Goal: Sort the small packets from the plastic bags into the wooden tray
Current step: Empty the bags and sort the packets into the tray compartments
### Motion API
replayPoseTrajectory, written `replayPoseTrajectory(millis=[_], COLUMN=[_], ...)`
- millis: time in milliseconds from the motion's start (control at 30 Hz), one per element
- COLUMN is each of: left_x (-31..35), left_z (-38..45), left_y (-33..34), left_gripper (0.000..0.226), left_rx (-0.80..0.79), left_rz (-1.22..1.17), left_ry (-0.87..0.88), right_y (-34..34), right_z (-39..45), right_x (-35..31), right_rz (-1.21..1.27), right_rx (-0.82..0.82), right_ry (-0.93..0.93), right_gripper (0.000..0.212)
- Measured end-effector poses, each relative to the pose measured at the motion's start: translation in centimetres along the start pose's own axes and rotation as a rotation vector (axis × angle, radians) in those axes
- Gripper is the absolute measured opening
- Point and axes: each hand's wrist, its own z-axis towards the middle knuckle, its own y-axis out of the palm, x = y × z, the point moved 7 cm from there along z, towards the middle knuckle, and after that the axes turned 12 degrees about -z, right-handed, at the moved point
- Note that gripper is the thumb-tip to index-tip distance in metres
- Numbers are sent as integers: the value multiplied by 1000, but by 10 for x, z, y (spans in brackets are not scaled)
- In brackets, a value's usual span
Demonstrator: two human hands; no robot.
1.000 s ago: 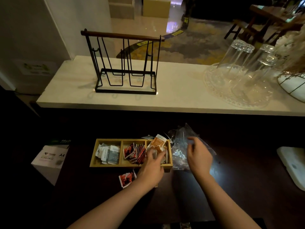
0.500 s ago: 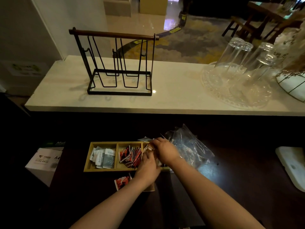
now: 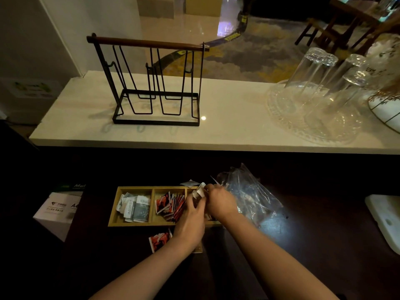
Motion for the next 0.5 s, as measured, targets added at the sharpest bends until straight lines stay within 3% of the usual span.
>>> replayPoseTrajectory(millis=[133, 267, 367, 500], left_x=[-4, -10, -12, -17], left_z=[-1, 3, 6, 2], left_y=[-3, -1, 0, 2], left_gripper=[57, 61, 63, 65], left_rx=[-6, -11, -6, 10], left_rz=[65, 114, 91, 46], left_ry=[0, -14, -12, 10], right_y=[-2, 7, 13, 12], right_z=[0, 7, 10, 7], right_x=[-2, -6, -12, -16], right_rz=[104, 61, -82, -119], right_rx=[62, -35, -115, -94], right_ry=[-53, -198, -266, -254], right_gripper=[41, 59, 60, 55])
